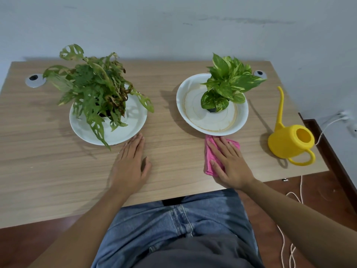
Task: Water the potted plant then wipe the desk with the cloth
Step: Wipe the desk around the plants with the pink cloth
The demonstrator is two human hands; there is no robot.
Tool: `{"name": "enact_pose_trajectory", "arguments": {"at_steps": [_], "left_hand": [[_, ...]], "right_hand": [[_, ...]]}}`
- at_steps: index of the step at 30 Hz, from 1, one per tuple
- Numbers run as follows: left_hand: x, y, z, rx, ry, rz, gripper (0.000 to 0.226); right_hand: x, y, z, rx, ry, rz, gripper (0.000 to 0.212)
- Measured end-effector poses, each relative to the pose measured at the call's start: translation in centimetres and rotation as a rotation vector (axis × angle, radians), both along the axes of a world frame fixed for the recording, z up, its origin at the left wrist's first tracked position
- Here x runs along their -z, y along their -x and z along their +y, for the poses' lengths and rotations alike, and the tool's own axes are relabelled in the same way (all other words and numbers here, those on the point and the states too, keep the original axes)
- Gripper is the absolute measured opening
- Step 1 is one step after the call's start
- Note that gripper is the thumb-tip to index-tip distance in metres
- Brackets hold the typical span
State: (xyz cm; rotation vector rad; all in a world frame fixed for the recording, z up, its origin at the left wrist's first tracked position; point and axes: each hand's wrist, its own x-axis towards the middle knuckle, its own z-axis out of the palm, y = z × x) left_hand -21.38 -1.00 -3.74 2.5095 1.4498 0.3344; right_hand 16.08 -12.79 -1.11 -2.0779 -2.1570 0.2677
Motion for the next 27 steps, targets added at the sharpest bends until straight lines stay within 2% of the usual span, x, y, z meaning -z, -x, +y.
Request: {"name": "enact_pose_trajectory", "arguments": {"at_steps": [5, 9, 12, 16, 21, 27], "left_hand": [[0.0, -0.1, 0.1, 0.012, -0.010, 0.004, 0.074], [-0.1, 0.0, 0.2, 0.044, -0.040, 0.009, 0.069], [-0.1, 0.1, 0.4, 0.077, -0.028, -0.006, 0.069], [-0.4, 0.9, 0.2, 0.071, 0.001, -0.056, 0.068], [-0.8, 5.1, -1.5, 0.010, -0.042, 0.023, 0.061], [-1.1, 14.9, -1.3, -0.159, 0.023, 0.057, 0.069]], "right_hand": [[0.3, 6.4, 3.3, -0.156, -0.008, -0.011, 0.073], [0.3, 13.6, 7.3, -0.207, 0.027, 0.002, 0.071], [0.4, 17.2, 9.6, -0.206, -0.023, 0.036, 0.069], [0.5, 17.3, 13.5, -0.185, 0.007, 0.054, 0.067], [0.3, 16.6, 18.3, -0.022, 0.069, 0.107, 0.069], [0.7, 17.3, 16.1, -0.084, 0.025, 0.019, 0.069]]}}
